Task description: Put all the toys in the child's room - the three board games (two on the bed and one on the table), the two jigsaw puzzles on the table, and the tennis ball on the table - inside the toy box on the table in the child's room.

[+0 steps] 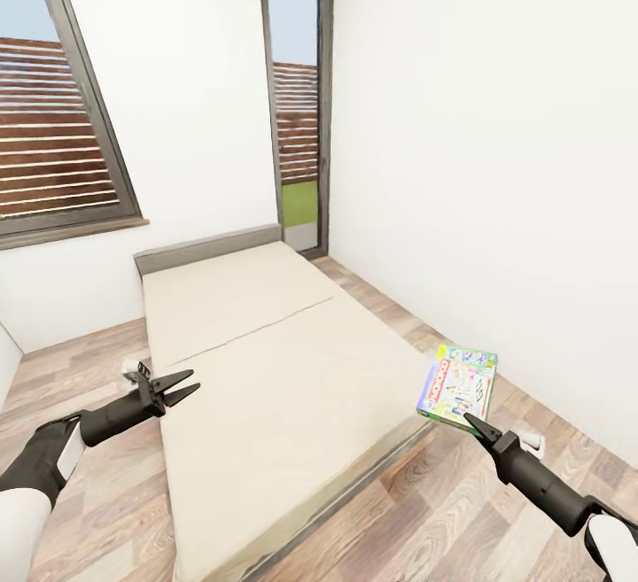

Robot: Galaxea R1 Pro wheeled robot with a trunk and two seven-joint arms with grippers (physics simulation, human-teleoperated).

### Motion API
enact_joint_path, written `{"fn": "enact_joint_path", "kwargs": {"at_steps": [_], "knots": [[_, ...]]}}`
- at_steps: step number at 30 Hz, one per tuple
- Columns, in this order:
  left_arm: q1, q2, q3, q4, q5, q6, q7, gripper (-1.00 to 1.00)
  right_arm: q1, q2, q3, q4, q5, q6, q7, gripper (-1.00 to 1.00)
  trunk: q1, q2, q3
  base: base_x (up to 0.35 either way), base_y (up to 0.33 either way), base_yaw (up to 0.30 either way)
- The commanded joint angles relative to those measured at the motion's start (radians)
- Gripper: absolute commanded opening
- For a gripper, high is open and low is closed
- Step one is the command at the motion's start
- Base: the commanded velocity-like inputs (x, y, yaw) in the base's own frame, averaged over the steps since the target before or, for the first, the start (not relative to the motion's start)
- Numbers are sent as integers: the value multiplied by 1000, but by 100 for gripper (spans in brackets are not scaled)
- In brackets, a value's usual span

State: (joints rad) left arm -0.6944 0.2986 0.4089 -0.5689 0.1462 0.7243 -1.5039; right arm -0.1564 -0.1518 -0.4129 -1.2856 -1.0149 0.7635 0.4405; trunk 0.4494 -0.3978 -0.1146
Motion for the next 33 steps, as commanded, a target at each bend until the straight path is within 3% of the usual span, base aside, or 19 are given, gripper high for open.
{"fn": "enact_joint_path", "kwargs": {"at_steps": [1, 33], "knots": [[-1, 0, 1, 0, 0, 11, -4, 100, -1, 0, -2, 1, -6, 7, 3, -100, 1, -2, -1, 0, 0, -267], [-1, -8, -2, 0, -1, -2, 0, 100, -2, 6, 0, -9, -5, 5, 4, -100, 1, -2, 18, 0, 0, -267]]}}
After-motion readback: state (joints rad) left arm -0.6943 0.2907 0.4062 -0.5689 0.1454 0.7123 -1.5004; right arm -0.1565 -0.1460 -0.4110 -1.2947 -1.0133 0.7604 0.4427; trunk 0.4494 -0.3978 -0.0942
